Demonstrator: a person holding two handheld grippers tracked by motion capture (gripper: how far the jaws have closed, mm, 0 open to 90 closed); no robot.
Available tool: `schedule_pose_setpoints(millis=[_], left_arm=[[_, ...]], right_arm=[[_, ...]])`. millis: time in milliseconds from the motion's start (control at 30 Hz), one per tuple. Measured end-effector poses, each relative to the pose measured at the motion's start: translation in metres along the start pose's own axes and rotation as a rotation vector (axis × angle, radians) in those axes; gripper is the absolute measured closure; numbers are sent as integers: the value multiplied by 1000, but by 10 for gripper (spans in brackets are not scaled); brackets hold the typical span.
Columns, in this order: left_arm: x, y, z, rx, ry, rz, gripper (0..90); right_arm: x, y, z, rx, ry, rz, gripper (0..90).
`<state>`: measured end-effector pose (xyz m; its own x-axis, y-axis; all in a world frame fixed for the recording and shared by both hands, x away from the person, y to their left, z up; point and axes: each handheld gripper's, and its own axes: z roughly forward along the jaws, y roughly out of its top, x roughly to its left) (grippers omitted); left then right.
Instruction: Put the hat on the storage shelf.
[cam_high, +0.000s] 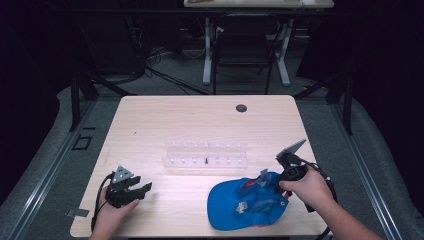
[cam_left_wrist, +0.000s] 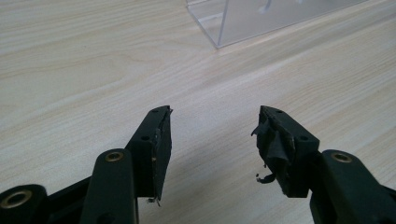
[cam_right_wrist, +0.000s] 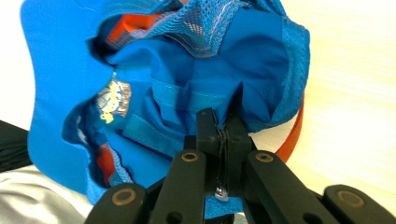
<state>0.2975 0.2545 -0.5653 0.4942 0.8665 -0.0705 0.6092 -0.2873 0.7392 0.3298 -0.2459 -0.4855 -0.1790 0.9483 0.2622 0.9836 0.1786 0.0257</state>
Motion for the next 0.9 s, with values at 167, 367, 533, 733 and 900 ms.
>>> schedule_pose_setpoints(millis=[167,367,533,733,900], left_arm=[[0,0,0,2,0,1,453],[0,0,1,7,-1,4,453],[0,0,1,12,-2,5,453],[-1,0,1,15,-1,1,453],[-1,0,1,9,2,2,453]], right_arm=[[2,3,-13,-9,23,7,884],[4,5,-28,-29,48,29,885],[4,5,-41,-34,69,38,887],[6,4,-59,-69,110,63,887],[9,2,-73,-102,154,69,888]])
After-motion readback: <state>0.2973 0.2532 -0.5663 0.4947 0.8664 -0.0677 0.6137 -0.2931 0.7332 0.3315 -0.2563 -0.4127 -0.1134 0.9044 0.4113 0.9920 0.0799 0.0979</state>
